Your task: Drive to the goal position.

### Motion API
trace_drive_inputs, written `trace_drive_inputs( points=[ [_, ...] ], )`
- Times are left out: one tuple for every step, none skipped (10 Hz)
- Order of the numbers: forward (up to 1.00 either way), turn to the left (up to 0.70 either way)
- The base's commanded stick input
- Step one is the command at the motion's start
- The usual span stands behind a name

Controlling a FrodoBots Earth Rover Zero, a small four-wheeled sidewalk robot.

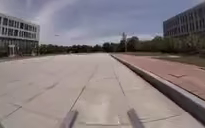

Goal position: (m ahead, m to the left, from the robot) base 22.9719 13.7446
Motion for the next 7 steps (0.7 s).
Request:
trace_drive_inputs(
  points=[
    [1.00,-0.22],
    [1.00,-0.04],
    [1.00,0.00],
    [1.00,0.00],
    [1.00,0.00],
    [1.00,-0.33],
    [1.00,-0.37]
  ],
)
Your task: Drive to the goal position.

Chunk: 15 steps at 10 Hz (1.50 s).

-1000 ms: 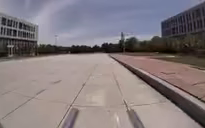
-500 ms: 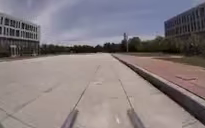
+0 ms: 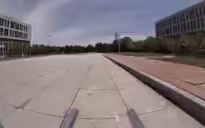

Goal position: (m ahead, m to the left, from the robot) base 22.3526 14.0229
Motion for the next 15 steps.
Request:
trace_drive_inputs(
  points=[
    [1.00,-0.40],
    [1.00,-0.05],
    [1.00,0.00],
    [1.00,0.00],
    [1.00,0.00],
    [1.00,0.00],
    [1.00,0.00],
    [1.00,0.00],
    [1.00,0.00],
    [1.00,0.00],
    [1.00,0.00],
    [1.00,0.00],
    [1.00,0.00],
    [1.00,0.00],
    [1.00,0.00]
  ],
)
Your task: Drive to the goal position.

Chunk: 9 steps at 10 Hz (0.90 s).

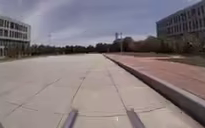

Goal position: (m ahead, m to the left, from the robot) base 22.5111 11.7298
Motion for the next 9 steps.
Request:
trace_drive_inputs(
  points=[
    [1.00,-0.01],
    [1.00,-0.01],
    [1.00,0.00],
    [1.00,0.00],
    [1.00,0.00],
    [1.00,0.00],
    [1.00,0.00],
    [1.00,0.00],
    [1.00,0.00]
  ],
)
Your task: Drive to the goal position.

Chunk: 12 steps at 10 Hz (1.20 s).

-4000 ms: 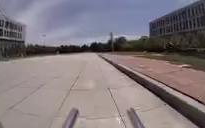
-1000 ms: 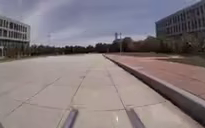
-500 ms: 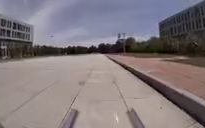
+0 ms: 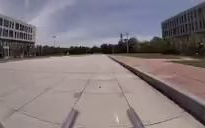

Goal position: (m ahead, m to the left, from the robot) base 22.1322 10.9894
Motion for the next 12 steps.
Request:
trace_drive_inputs(
  points=[
    [1.00,0.00],
    [1.00,0.00],
    [1.00,0.00],
    [1.00,0.00],
    [1.00,0.00],
    [1.00,0.00],
    [1.00,0.00],
    [1.00,0.00],
    [1.00,0.00],
    [1.00,0.00],
    [1.00,0.00],
    [1.00,0.00]
  ],
)
